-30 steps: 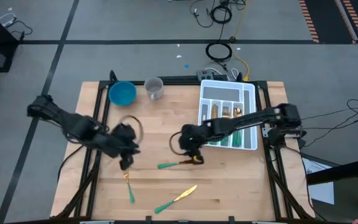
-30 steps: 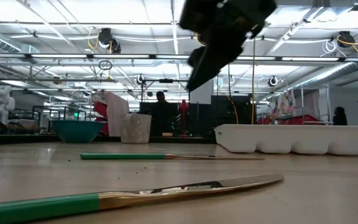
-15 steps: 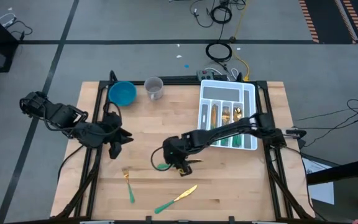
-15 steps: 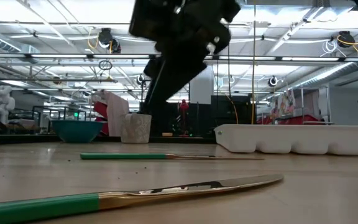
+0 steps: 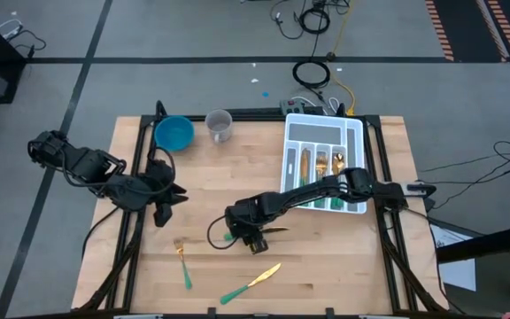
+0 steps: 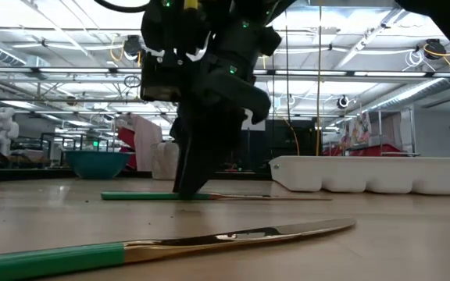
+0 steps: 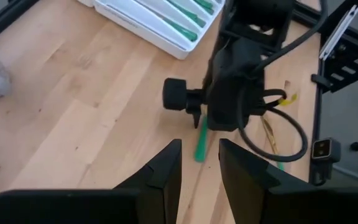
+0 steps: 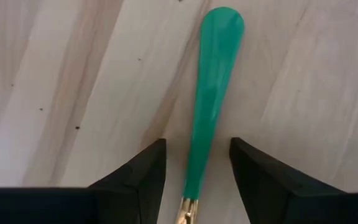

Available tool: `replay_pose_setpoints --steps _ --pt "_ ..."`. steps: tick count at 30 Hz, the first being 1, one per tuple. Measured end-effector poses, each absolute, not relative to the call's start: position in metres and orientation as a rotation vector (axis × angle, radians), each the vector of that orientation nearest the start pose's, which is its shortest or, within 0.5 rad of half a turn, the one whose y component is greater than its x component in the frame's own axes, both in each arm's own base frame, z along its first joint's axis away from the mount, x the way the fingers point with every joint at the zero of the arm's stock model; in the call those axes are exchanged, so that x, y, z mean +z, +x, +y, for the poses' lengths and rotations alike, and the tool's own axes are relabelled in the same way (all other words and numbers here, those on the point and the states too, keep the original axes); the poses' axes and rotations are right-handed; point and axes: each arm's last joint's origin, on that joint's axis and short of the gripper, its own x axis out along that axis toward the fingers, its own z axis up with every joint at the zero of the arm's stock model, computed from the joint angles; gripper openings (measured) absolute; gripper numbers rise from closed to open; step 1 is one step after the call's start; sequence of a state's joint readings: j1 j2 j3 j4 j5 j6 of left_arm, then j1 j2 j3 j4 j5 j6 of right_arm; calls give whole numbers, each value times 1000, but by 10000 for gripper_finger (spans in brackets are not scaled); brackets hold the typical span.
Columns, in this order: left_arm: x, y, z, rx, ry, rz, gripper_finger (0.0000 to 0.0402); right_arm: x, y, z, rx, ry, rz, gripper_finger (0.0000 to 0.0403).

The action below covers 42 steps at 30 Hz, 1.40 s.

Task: Sort silverware
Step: Put the green table knife into the white cutlery tray

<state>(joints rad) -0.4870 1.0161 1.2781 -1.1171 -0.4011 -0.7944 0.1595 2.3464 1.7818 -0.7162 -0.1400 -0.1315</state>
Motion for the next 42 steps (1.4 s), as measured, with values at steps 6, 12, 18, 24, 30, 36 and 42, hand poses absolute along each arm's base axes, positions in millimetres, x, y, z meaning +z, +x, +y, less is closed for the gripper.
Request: replay_pose_setpoints --steps 6,12,18,24,30,36,42 --pt "375 147 -65 243 -360 784 114 105 460 85 297 -230 1349 52" --pt "375 147 -65 248 -363 783 114 104 459 95 267 -302 1328 7" --pt "375 147 -65 245 -355 784 114 124 457 103 227 -342 1301 2" --pt "375 147 -65 236 -312 782 114 163 460 96 167 -272 1267 1" --pt "375 147 -64 242 -305 778 114 202 466 96 159 -239 1202 0" --pt "375 147 -64 242 -305 778 114 225 457 91 263 -397 1293 0" --pt "375 147 -64 265 -294 762 114 219 425 63 444 -737 1661 0"
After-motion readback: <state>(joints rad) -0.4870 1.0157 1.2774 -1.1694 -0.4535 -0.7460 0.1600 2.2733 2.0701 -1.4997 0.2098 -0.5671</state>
